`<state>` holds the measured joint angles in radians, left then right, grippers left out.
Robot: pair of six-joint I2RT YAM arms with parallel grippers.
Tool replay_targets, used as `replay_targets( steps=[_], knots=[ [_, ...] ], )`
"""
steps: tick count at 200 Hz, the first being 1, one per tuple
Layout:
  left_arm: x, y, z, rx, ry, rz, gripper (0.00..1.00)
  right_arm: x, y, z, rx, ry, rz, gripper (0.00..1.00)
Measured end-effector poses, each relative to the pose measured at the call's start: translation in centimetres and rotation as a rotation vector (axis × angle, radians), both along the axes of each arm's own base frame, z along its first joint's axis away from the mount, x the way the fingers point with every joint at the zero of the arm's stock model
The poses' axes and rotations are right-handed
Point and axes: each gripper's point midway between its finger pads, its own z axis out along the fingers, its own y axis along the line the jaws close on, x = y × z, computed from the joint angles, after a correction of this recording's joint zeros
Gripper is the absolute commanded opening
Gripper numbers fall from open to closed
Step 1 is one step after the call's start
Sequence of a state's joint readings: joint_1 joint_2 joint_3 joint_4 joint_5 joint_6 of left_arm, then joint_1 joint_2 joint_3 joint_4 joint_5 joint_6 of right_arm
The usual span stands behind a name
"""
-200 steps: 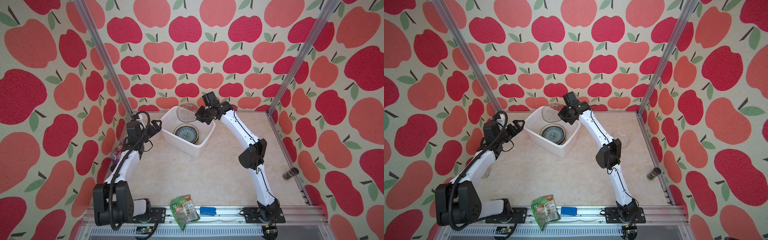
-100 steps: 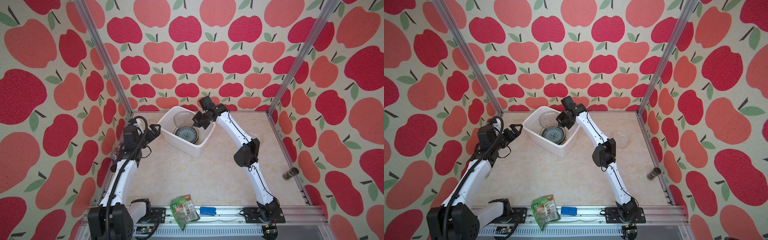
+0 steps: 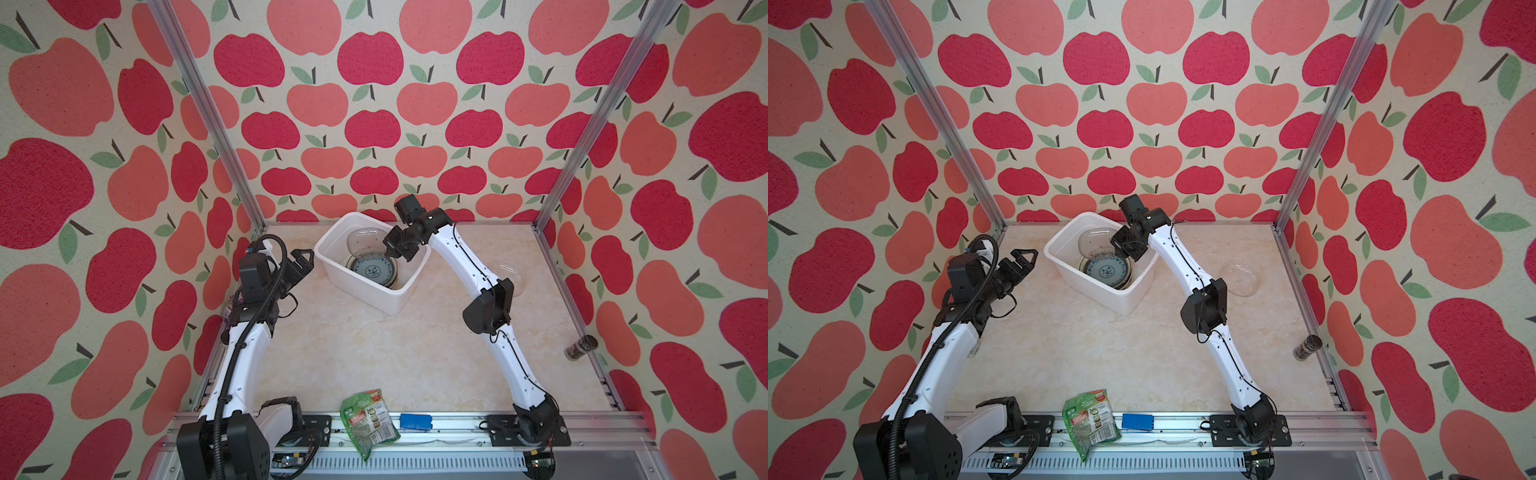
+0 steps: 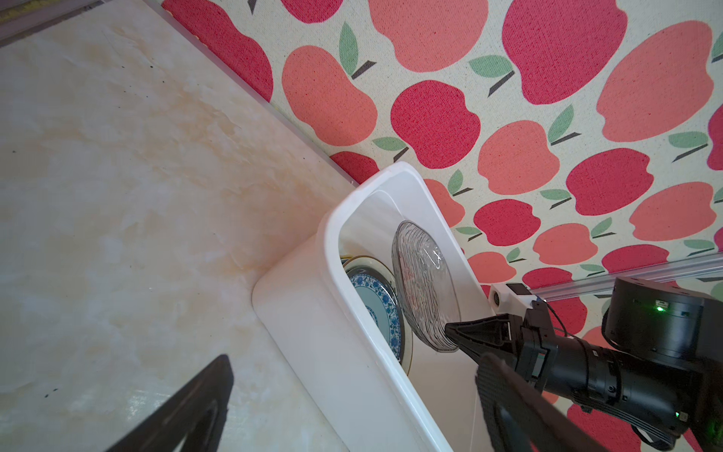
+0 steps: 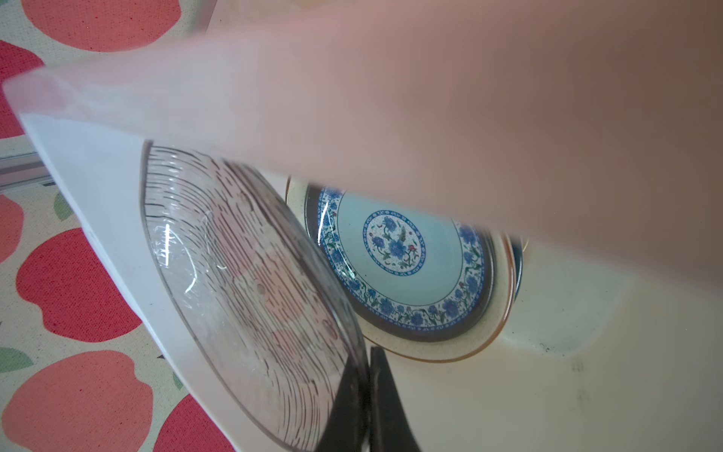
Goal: Place the plates into the plastic bin on the countertop
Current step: Place the plate in the plastic bin.
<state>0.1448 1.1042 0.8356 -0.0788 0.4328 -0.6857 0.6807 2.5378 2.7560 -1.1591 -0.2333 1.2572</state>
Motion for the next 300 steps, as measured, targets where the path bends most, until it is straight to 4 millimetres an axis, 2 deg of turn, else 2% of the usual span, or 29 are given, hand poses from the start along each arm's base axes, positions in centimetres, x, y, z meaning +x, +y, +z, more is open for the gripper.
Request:
replay_targets(
  steps=[27, 83, 172, 247, 270, 277, 300],
  knots=[
    [0.4, 0.4, -1.1, -0.016, 0.032, 0.004, 0.99, 0.0, -0.3, -0.2, -0.019, -0.001, -0.001, 0.00],
    [0.3, 0.7, -1.0, -0.029, 0.032, 0.009, 0.99, -0.4, -0.5, -1.0, -0.063, -0.017, 0.030, 0.00],
    [-1.3, 0.9, 0.8, -0.036, -0.022, 0.026, 0.99, -0.9, -0.5, -1.6, -0.127, -0.067, 0.071, 0.00],
    [-2.3, 0.9, 0.8, -0.040, -0.013, 0.036, 0.99, -1.4, -0.7, -1.8, -0.162, -0.084, 0.107, 0.03],
    [-2.3, 0.9, 0.6, -0.041, -0.005, 0.036, 0.99, -1.8, -0.2, -1.8, -0.163, -0.090, 0.126, 0.12],
    [-2.4, 0.9, 0.6, -0.041, -0.003, 0.036, 0.99, -2.4, 0.1, -1.9, -0.152, -0.067, 0.140, 0.13],
    [-2.6, 0.9, 0.7, -0.041, -0.002, 0.039, 0.99, -5.0, -0.1, -4.8, -0.197, 0.053, 0.176, 0.17]
  ],
)
